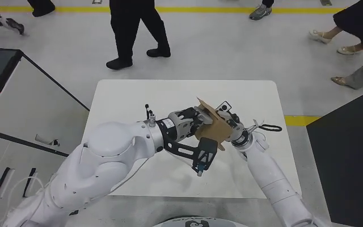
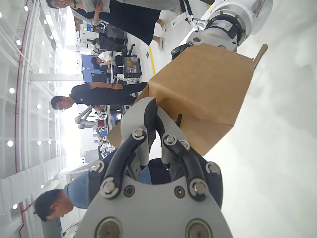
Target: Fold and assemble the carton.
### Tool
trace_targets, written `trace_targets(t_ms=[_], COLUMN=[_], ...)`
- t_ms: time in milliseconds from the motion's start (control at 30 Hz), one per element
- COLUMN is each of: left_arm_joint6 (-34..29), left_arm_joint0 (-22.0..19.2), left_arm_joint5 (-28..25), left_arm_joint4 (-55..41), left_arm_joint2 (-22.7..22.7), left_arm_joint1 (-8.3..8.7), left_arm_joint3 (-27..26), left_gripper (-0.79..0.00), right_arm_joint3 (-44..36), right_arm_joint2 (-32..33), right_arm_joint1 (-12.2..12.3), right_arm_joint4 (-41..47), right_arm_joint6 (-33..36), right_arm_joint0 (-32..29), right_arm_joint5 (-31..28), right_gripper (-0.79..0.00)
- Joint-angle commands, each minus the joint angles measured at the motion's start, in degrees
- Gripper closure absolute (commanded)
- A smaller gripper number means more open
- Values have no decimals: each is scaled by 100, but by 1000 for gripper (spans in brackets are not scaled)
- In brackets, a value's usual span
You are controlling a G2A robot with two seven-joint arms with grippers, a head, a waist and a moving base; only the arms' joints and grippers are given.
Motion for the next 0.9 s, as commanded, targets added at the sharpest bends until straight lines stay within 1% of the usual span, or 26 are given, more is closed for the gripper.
trace_targets(t_ms=[0,367,467,633,867], left_arm_joint6=[11,38,14,-41,-189], left_arm_joint0=[-2,120,188,421,497], left_arm_joint5=[-26,53,100,289,183], left_arm_joint4=[24,-183,-358,-1053,-1490], left_arm_joint2=[27,-14,-110,-384,-671], left_arm_joint1=[-5,-33,-36,-41,-24], left_arm_joint3=[0,0,0,0,0], left_gripper=[0,0,0,0,0], right_arm_joint3=[-13,-113,-107,-71,-22], right_arm_joint2=[-5,-15,-21,-47,-128], right_arm_joint1=[-3,-2,-5,-17,-39], right_arm_joint4=[16,34,54,116,139], right_arm_joint6=[-5,36,59,181,384], right_arm_joint0=[-10,-58,-52,-12,67], right_arm_joint5=[-8,11,2,-20,-27], right_gripper=[0,0,0,0,0])
